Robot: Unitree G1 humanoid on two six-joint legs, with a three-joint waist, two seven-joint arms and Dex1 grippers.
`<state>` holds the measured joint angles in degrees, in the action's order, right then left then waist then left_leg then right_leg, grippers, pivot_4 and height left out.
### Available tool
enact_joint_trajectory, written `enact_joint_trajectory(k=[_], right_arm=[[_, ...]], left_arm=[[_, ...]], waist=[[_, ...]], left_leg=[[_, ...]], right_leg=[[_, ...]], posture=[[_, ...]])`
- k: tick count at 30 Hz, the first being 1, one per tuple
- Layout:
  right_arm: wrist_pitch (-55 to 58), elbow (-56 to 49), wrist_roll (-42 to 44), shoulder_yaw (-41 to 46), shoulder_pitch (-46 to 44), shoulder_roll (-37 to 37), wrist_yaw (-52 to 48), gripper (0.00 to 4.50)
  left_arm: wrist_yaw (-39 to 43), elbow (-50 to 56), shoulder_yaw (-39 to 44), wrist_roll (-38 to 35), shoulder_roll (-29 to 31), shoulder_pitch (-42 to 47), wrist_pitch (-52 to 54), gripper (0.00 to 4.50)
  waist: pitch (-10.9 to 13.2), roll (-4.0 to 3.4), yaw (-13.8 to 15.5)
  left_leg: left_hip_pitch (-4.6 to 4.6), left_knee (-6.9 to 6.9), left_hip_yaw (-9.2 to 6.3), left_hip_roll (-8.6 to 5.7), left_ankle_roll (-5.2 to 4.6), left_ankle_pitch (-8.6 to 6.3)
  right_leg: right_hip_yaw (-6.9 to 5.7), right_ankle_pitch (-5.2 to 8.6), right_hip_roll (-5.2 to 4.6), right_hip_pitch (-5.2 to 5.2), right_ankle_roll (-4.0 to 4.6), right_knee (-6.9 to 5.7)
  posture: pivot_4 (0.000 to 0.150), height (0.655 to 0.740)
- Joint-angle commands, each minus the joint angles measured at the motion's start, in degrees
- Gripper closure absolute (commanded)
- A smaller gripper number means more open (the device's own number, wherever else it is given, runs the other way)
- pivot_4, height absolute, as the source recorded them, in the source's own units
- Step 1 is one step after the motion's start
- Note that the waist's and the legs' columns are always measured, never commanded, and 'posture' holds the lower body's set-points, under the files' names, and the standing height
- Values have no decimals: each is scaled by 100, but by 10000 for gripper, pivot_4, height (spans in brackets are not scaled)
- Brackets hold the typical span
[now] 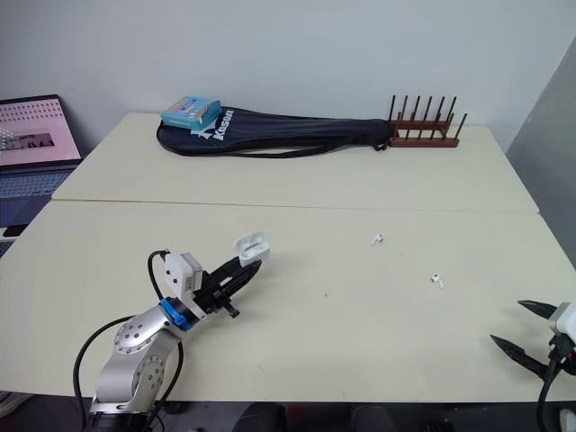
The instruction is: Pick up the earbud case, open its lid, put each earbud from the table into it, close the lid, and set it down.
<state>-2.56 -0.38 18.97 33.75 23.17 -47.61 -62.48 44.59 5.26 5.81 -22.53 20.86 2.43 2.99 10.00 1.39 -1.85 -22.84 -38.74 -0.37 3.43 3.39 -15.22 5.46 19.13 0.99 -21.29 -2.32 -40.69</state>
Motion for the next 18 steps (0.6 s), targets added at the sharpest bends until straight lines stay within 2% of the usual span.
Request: enact_joint_trajectory(k=[1, 8, 14, 16, 18], right_arm=[[-5, -159, 90, 96, -39, -118, -20, 0], [1162, -1598, 485, -435, -458, -242, 293, 0], [3074, -2860, 334, -1921, -1921, 239, 1925, 0], [3764, -3015, 192, -2410, -2449, 503, 2477, 0], [4307, -2873, 25, -2813, -3078, 1093, 3191, 0]], left_arm=[[61, 32, 97, -67, 57, 55, -195, 37504], [89, -91, 101, -68, 107, 122, -222, 37504], [119, -163, 52, -31, 93, 169, -213, 37504], [124, -175, 22, -17, 89, 175, -217, 37504], [125, -179, -5, -6, 85, 170, -225, 37504]], waist=[[0, 0, 0], [-1, -1, -10], [3, 8, 2], [5, 9, 4], [6, 11, 11]], left_leg=[[0, 0, 0, 0, 0, 0], [1, 0, 3, 4, 0, 0], [-4, 0, -5, 5, 1, 0], [-10, 0, -8, 3, 1, 0], [-11, 0, -8, 5, 1, 0]], right_leg=[[0, 0, 0, 0, 0, 0], [3, 0, 2, -1, 0, -2], [-4, -1, 3, -5, 1, -1], [-4, -2, 1, -10, 2, -2], [-5, -2, 0, -12, 2, -1]], posture=[[1500, 7087], [1500, 7087], [1500, 7087], [1500, 7087], [1500, 7087]])
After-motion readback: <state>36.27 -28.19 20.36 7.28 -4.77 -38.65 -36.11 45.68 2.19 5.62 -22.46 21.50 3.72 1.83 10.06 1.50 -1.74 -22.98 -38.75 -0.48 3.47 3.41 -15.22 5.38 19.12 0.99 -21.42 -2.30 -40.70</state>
